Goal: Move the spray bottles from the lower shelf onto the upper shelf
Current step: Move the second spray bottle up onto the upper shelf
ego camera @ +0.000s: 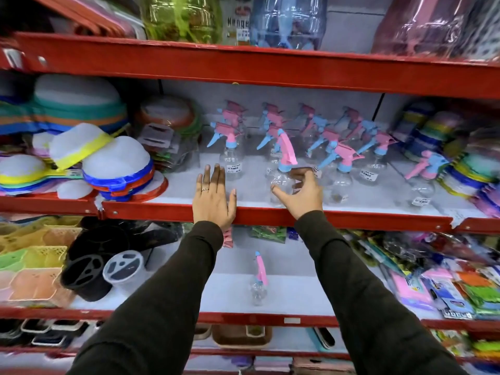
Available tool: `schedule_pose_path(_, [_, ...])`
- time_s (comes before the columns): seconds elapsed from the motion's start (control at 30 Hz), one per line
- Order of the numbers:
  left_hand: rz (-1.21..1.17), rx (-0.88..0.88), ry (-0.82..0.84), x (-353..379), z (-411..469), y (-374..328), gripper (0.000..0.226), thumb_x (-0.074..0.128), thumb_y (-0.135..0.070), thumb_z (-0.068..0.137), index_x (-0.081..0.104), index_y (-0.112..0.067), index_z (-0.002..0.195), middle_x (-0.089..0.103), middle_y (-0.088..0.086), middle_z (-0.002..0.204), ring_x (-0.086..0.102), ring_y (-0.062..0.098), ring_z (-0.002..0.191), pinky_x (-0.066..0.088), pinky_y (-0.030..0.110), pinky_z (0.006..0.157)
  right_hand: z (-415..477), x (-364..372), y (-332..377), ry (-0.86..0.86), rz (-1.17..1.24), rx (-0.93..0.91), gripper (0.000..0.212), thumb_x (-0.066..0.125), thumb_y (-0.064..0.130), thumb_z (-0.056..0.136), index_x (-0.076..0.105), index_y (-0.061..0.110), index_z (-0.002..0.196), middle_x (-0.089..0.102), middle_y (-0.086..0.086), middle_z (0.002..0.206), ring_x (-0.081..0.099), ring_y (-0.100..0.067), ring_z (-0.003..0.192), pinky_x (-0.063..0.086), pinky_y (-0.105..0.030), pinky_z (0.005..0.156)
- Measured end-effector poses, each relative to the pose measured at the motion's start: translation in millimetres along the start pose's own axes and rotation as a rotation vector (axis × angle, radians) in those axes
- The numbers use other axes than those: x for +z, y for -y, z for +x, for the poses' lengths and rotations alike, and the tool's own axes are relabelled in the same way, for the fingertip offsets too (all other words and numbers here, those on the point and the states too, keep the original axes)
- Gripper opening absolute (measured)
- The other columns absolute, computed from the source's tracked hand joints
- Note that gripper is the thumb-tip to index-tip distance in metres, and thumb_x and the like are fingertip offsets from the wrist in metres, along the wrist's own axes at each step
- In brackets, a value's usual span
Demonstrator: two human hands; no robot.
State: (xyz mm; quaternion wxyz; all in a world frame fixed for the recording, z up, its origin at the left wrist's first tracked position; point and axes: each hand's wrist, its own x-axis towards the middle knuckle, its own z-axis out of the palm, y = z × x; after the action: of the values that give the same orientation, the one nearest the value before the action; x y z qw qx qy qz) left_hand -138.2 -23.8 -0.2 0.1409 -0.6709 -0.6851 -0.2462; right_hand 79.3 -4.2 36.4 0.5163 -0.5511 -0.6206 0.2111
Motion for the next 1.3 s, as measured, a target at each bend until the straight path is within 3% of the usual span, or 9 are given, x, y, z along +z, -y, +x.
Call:
schedule_pose_path(0.23, [0.012, -0.003, -0.01, 0.7, -0.4, -0.4, 0.072, 0.014, -0.045, 0.097, 0.021, -0.004, 0.156, 0.02, 0.012, 0.165, 0.006, 0.028, 0.155, -0.003, 0.041, 0.126, 3.3, 1.9, -9.5, 0.046, -0.05, 0.018, 0.053, 0.08, 0.046, 0.069, 0.053, 0.03, 0.111, 0.062, 0.009, 0.109, 0.061, -0.017, 0.095, 0.053, -0.03, 0.087])
schedule_pose_path(0.3, [0.011, 0.0, -0.013, 1.1, -0.6, -0.2, 0.073, 0.013, -0.045, 0.097, 0.021, -0.004, 0.156, 0.02, 0.012, 0.165, 0.006, 0.028, 0.155, -0.002, 0.041, 0.126, 3.1, 2.0, -9.6, 0.051, -0.097, 0.013, 0.062, 0.076, 0.052, 0.069, 0.055, 0.025, 0.12, 0.06, 0.0, 0.12, 0.06, -0.02, 0.102, 0.052, -0.031, 0.09])
schedule_pose_path(0.37, [0.002, 0.001, -0.02, 1.5, -0.4, -0.4, 0.072, 0.013, -0.045, 0.097, 0.022, -0.004, 0.156, 0.02, 0.012, 0.165, 0.006, 0.028, 0.155, -0.002, 0.041, 0.126, 1.5, 3.9, -7.1, 0.04, -0.173, 0.023, 0.08, 0.07, 0.064, 0.065, 0.051, 0.023, 0.13, 0.049, -0.008, 0.134, 0.053, -0.028, 0.121, 0.048, -0.036, 0.102])
schedule_pose_path(0.47, [-0.007, 0.003, -0.027, 0.6, -0.8, -1.1, 0.072, 0.014, -0.044, 0.097, 0.023, -0.003, 0.155, 0.022, 0.013, 0.165, 0.008, 0.029, 0.155, 0.001, 0.043, 0.126, 0.3, 8.7, -1.5, -0.035, -0.178, 0.058, 0.086, 0.075, 0.073, 0.058, 0.049, 0.023, 0.122, 0.044, -0.008, 0.127, 0.05, -0.031, 0.123, 0.045, -0.039, 0.104])
schedule_pose_path(0.57, [-0.015, 0.0, -0.019, -0.3, -0.7, -1.0, 0.072, 0.014, -0.045, 0.097, 0.022, -0.003, 0.156, 0.02, 0.013, 0.165, 0.007, 0.029, 0.155, 0.001, 0.043, 0.126, 3.6, 12.0, 0.9, -0.035, -0.129, 0.057, 0.072, 0.083, 0.062, 0.059, 0.048, 0.023, 0.109, 0.049, -0.002, 0.111, 0.056, -0.026, 0.108, 0.051, -0.036, 0.094])
schedule_pose_path(0.77, [0.001, -0.003, -0.004, -0.5, -1.0, -1.5, 0.072, 0.014, -0.045, 0.097, 0.02, -0.004, 0.156, 0.017, 0.012, 0.166, 0.005, 0.028, 0.155, -0.001, 0.041, 0.126, 9.6, 10.2, -2.6, -0.009, -0.112, 0.044, 0.064, 0.082, 0.041, 0.069, 0.057, 0.015, 0.122, 0.058, -0.009, 0.122, 0.057, -0.028, 0.113, 0.049, -0.042, 0.101])
schedule_pose_path(0.9, [-0.008, -0.004, -0.008, -1.8, -1.9, -1.4, 0.071, 0.015, -0.044, 0.098, 0.02, -0.004, 0.156, 0.018, 0.013, 0.166, 0.006, 0.028, 0.155, -0.001, 0.041, 0.126, 11.1, 10.1, 1.8, 0.009, -0.131, 0.049, 0.078, 0.083, 0.042, 0.068, 0.049, 0.015, 0.133, 0.051, -0.011, 0.133, 0.051, -0.029, 0.124, 0.044, -0.04, 0.108])
schedule_pose_path(1.03, [-0.018, -0.009, -0.004, -2.4, -2.2, -2.0, 0.07, 0.018, -0.043, 0.098, 0.02, -0.004, 0.156, 0.018, 0.013, 0.166, 0.006, 0.028, 0.155, -0.002, 0.04, 0.126, 9.6, 10.4, 0.8, -0.017, -0.153, 0.051, 0.072, 0.088, 0.041, 0.065, 0.051, 0.015, 0.121, 0.052, -0.012, 0.123, 0.055, -0.029, 0.113, 0.045, -0.032, 0.097])
schedule_pose_path(1.3, [-0.018, -0.015, 0.028, -2.8, -1.2, -0.7, 0.072, 0.016, -0.045, 0.097, 0.017, -0.005, 0.157, 0.015, 0.013, 0.166, 0.004, 0.028, 0.155, -0.002, 0.041, 0.126, 13.6, 9.6, -3.1, 0.054, -0.104, 0.075, 0.074, 0.086, 0.031, 0.069, 0.05, 0.014, 0.131, 0.051, -0.014, 0.131, 0.054, -0.03, 0.122, 0.047, -0.044, 0.106])
